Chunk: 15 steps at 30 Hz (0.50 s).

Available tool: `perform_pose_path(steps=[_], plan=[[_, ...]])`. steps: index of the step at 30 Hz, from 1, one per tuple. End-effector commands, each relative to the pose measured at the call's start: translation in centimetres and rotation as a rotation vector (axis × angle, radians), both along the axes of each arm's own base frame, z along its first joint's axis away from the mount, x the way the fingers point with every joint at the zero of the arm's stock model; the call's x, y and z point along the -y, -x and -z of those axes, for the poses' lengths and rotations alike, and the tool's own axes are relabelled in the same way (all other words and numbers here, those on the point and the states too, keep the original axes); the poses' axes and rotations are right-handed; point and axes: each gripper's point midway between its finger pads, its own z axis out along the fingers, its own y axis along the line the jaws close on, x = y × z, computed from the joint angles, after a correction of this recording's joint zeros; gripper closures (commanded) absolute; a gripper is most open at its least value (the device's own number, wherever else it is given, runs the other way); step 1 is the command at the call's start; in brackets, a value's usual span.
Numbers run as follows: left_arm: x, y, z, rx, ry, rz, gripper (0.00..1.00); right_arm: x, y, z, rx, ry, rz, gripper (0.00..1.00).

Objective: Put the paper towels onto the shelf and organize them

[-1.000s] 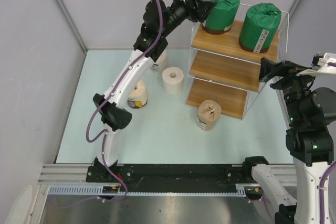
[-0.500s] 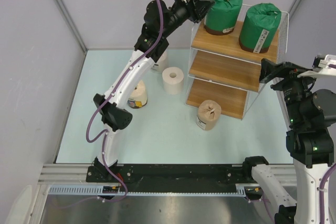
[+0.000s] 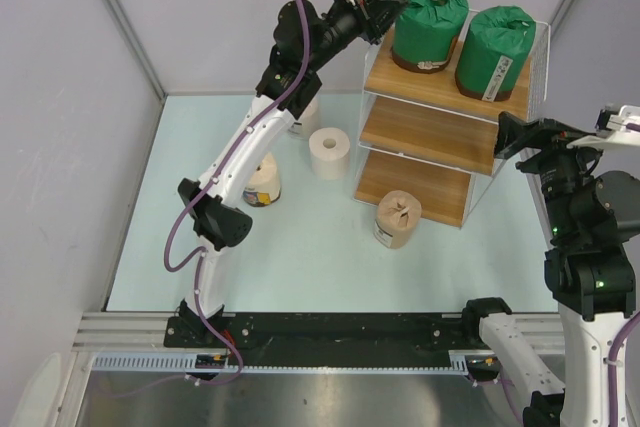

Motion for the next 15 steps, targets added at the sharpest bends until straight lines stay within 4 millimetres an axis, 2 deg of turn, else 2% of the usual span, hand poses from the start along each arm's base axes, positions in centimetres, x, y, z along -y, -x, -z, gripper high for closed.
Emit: perform_pose_path(steps=[1, 15], plan=[[-0.7, 3.4, -4.0, 0.063, 0.063, 0.072, 0.94, 0.4, 0.4, -0.4, 0.018, 0.005, 0.02, 0.09], [-0.5, 4.7, -3.7, 0.035, 0.055, 0.145, 0.96, 0.4, 0.6, -0.5, 0.022, -0.001, 0.017, 0.09]])
